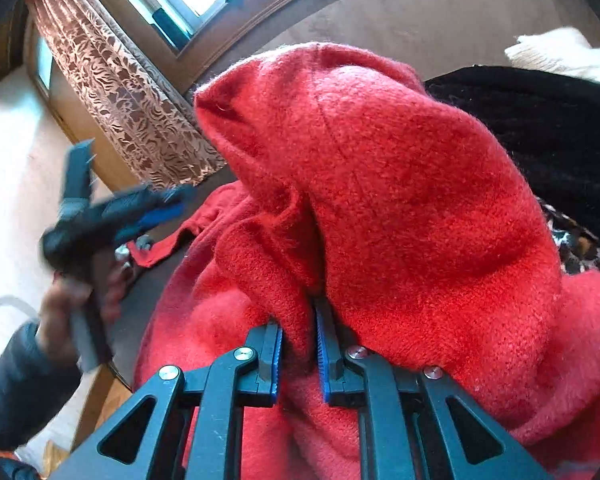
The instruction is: Fold clothes
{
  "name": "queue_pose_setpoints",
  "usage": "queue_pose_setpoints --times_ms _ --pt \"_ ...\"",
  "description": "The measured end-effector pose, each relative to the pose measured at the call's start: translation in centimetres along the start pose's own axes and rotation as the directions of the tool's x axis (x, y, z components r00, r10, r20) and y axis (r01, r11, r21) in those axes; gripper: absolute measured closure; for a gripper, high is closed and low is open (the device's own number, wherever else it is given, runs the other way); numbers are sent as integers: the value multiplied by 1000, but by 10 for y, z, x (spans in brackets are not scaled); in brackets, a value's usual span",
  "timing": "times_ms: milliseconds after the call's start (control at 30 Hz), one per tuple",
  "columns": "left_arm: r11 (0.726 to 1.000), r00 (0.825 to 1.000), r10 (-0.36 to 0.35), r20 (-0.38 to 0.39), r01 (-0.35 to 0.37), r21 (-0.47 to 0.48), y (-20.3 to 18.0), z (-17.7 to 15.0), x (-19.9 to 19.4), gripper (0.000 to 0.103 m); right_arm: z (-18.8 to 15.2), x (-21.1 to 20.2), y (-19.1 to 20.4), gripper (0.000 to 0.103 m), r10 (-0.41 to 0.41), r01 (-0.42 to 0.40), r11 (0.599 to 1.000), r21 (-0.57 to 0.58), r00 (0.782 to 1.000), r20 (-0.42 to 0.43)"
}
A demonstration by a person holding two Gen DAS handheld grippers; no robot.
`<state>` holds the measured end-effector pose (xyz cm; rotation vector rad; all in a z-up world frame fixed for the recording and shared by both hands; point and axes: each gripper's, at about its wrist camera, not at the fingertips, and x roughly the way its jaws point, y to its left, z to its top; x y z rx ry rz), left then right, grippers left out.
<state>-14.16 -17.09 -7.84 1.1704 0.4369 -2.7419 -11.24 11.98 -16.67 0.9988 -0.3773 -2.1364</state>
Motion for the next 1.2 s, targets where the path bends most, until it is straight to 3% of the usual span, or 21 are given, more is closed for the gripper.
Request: queue_pose_setpoints --times_ms 100,167,200,233,300,333,433,600,700,800,867,933,1000,1033,1067,1133,1200 --pt "997 995 55 -86 -49 63 -16 18 44 45 -3 4 0 90 27 -27 1000 8 1000 2" --pt "989 977 119 -177 -100 109 -22 22 77 45 -2 8 0 90 37 -37 999 14 999 -3" --pt "988 978 111 -176 -89 128 -24 19 81 44 -1 11 1 90 39 -39 999 18 999 -6" --pt "987 982 95 -160 -72 144 -25 17 80 49 0 13 2 90 41 -41 999 22 999 -10" --pt "983 990 63 -128 -39 179 -28 12 80 71 5 19 3 90 39 -38 999 29 999 -22" --pt "984 989 86 -119 -66 165 -16 12 77 92 8 21 2 90 36 -35 999 35 999 -32" --pt "979 976 190 -104 -181 93 32 15 64 94 19 33 4 89 24 -21 999 49 998 -62" --pt "931 928 359 -97 -363 -31 113 21 43 94 40 65 21 86 32 -29 999 29 992 -119" --pt "879 884 455 -103 -465 -105 161 24 31 94 48 95 37 86 104 -95 993 67 983 -154" --pt "829 842 527 -116 -539 -147 191 31 20 94 51 132 64 86 183 -167 982 91 959 -217" --pt "828 851 515 -101 -525 -197 201 35 3 90 51 155 90 80 199 -189 980 62 939 -282" --pt "849 878 477 -40 -472 -236 196 37 -25 88 60 162 112 70 229 -230 973 31 929 -291" --pt "876 896 445 14 -432 -216 181 38 -42 85 79 144 109 66 238 -241 971 9 951 -196" --pt "888 903 428 39 -412 -202 174 38 -49 84 92 132 102 58 225 -227 974 0 965 -133" --pt "899 908 415 63 -398 -181 164 36 -55 84 104 119 86 51 159 -159 987 0 985 -69" --pt "925 924 372 88 -360 -122 134 19 -62 82 123 99 53 25 -1 1 1000 -2 1000 30" --pt "943 940 331 79 -327 -64 113 13 -54 80 138 84 19 20 -179 181 984 -10 979 97"
